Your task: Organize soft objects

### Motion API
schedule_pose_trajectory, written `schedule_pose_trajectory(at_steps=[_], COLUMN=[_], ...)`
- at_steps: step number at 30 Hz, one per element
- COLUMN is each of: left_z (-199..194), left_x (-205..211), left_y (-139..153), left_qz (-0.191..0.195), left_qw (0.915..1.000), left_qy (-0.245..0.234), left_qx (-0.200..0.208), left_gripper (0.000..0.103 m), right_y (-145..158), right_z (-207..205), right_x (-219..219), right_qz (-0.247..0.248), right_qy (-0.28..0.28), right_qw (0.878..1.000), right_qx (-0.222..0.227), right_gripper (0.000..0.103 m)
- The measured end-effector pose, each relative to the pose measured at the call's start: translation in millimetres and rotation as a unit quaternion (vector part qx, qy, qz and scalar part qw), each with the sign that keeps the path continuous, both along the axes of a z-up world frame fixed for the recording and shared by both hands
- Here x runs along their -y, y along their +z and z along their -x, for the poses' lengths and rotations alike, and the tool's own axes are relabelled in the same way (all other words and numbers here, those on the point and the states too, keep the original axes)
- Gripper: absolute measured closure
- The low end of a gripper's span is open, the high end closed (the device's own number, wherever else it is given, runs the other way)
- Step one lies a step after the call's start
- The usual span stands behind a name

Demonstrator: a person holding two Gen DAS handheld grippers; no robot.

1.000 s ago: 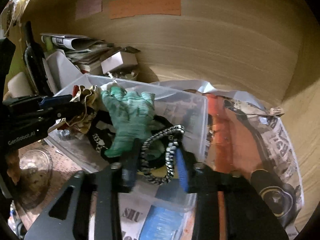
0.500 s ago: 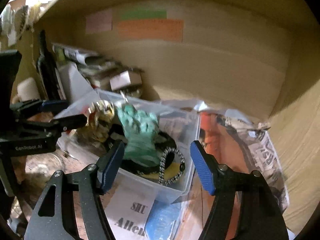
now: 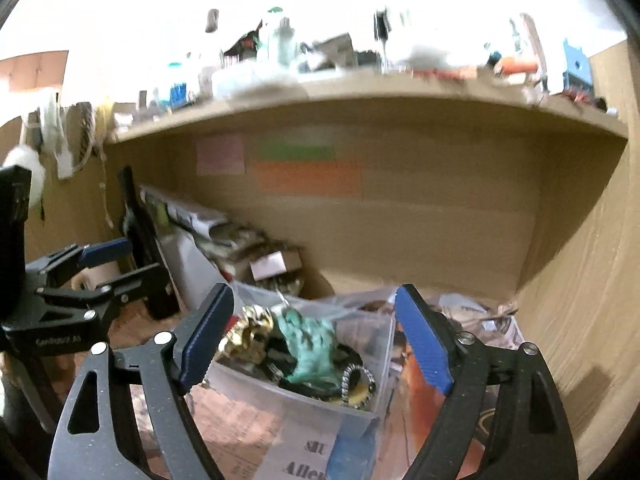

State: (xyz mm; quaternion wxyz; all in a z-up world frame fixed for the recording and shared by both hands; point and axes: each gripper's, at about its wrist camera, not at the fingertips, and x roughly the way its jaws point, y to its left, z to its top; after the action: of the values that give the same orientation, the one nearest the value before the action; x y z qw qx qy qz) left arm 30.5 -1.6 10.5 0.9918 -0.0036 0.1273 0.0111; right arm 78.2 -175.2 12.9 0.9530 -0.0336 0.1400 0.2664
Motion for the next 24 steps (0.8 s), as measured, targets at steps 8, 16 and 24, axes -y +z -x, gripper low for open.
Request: schedule_pose_trajectory(at_steps=[8,16,24], left_z=[17,19,18], left_x=[7,8,6], left_y=[9,8,7], left_qz=[-0.001,0.0,0.001], left_qw=[0.9997,0.9997,0.9997], left_qy=[-0.002,-0.001,-0.002], left_qx=[0.026,0.023,0.023], left_gripper=[0.0,0.0,0.0], right_y=[7,10,10], right_z=[16,24,25], right_x=[4,7,6], right_qz=[-0.019,-0.024,-0.025], right_qy=[-0.014,-0.012,-0.007], right_qw=[0.999,0.999,0.999], right_qx=[0.025,0.031,0.031], right_gripper=[0.0,0.0,0.0])
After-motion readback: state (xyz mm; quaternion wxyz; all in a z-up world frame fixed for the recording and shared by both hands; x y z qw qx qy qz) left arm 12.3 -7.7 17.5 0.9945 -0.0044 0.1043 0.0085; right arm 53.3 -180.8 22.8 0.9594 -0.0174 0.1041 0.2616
